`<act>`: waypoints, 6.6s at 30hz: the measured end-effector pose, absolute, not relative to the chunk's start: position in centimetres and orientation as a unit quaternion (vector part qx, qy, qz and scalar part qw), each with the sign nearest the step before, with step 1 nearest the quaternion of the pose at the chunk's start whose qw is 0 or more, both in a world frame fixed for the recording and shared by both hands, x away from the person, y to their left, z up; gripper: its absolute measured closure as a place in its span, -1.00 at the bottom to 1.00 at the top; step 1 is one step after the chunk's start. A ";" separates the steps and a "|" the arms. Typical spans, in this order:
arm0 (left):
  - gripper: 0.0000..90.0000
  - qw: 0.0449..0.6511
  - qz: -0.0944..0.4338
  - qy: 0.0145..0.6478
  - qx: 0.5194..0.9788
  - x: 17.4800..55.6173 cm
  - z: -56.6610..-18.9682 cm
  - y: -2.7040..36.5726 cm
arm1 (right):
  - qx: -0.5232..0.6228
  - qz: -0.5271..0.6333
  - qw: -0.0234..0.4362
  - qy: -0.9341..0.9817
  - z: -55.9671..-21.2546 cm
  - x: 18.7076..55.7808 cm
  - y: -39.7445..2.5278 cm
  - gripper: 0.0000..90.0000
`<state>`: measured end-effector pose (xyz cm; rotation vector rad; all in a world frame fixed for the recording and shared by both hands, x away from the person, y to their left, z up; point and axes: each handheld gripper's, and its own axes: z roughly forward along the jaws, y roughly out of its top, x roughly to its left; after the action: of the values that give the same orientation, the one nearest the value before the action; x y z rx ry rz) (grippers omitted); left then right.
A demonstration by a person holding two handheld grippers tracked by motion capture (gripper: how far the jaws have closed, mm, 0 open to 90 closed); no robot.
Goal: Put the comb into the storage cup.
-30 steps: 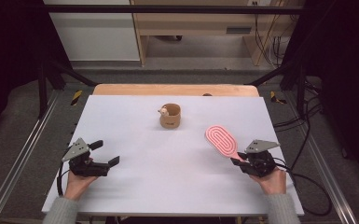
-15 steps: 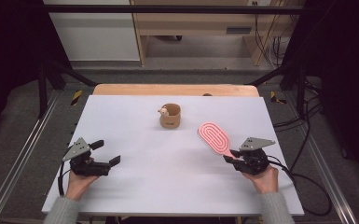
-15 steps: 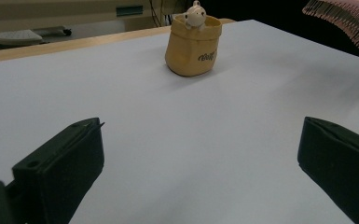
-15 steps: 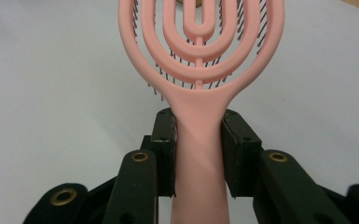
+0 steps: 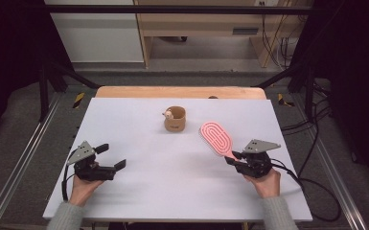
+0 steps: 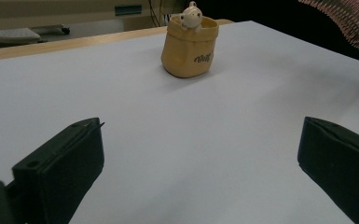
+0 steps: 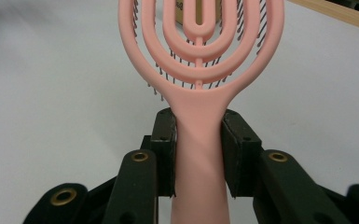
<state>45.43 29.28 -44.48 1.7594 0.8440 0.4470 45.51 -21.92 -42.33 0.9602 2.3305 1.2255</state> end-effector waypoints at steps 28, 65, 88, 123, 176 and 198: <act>-0.99 0.544 0.181 0.357 0.737 45.3 -44.1 27.0 | 0.320 0.458 0.166 0.812 -42.9 45.9 -20.1 0.54; -0.99 0.572 0.138 0.351 0.729 45.5 -42.6 23.0 | 0.296 0.491 0.178 0.800 -42.1 45.6 -18.0 0.54; -0.99 0.593 0.112 0.336 0.723 46.4 -41.7 20.2 | 0.296 0.500 0.179 0.794 -42.0 45.6 -18.0 0.54; -1.00 0.617 0.086 0.343 0.703 47.2 -41.1 16.4 | 0.296 0.503 0.182 0.792 -42.0 45.5 -18.0 0.54; -1.00 0.639 0.038 0.357 0.680 47.7 -40.4 10.0 | 0.295 0.506 0.181 0.791 -41.9 45.4 -18.1 0.54; -0.93 0.643 0.035 0.382 0.663 48.3 -40.3 7.7 | 0.294 0.508 0.182 0.789 -41.8 45.3 -18.1 0.54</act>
<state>48.31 7.66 -40.35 1.5106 0.8706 0.0799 45.32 -18.11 -41.81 0.8306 2.2270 1.4342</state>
